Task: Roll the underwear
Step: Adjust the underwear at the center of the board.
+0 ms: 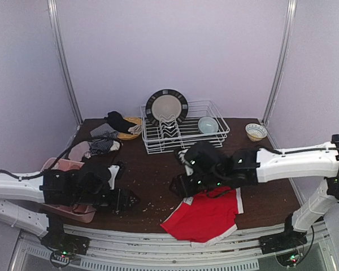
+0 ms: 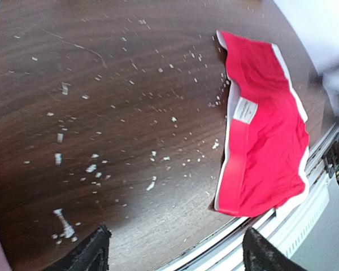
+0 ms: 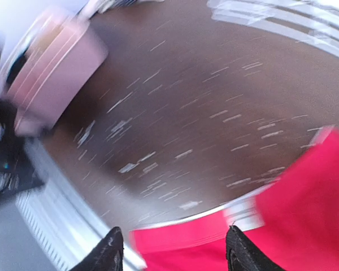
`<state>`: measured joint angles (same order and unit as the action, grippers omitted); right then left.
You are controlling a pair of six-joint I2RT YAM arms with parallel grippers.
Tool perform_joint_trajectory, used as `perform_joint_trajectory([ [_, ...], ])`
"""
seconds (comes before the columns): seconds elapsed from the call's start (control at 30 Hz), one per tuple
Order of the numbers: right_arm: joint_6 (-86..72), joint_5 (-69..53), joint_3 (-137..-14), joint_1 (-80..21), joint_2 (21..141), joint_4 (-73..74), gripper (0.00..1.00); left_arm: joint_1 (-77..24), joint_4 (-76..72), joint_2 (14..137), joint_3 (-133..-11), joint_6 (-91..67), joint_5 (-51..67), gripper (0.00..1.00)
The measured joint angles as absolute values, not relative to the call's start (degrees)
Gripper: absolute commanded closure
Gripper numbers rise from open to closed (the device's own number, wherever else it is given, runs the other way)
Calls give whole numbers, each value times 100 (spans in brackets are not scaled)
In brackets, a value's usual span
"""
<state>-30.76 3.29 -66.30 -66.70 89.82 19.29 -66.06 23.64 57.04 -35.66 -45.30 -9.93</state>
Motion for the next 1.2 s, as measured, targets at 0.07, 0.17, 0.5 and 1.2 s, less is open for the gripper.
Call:
perform_joint_trajectory([
  [0.07, -3000, 381, -6215, -5878, 8536, 1791, 51, -6613, 2069, 6302, -3699, -4493, -742, 35],
  [0.17, -2877, 432, -5833, -4807, 8652, 1682, 61, -6702, 1586, 7489, -4132, -4414, -331, 54],
  [0.5, -2845, 246, -5704, -3929, 9872, 1420, 70, -7085, 832, 10169, -5721, -4171, 657, 100],
  [1.2, -3581, 502, -3905, -2755, 8923, 255, 56, -5524, 1341, 11557, -7137, -3284, 1186, 100],
])
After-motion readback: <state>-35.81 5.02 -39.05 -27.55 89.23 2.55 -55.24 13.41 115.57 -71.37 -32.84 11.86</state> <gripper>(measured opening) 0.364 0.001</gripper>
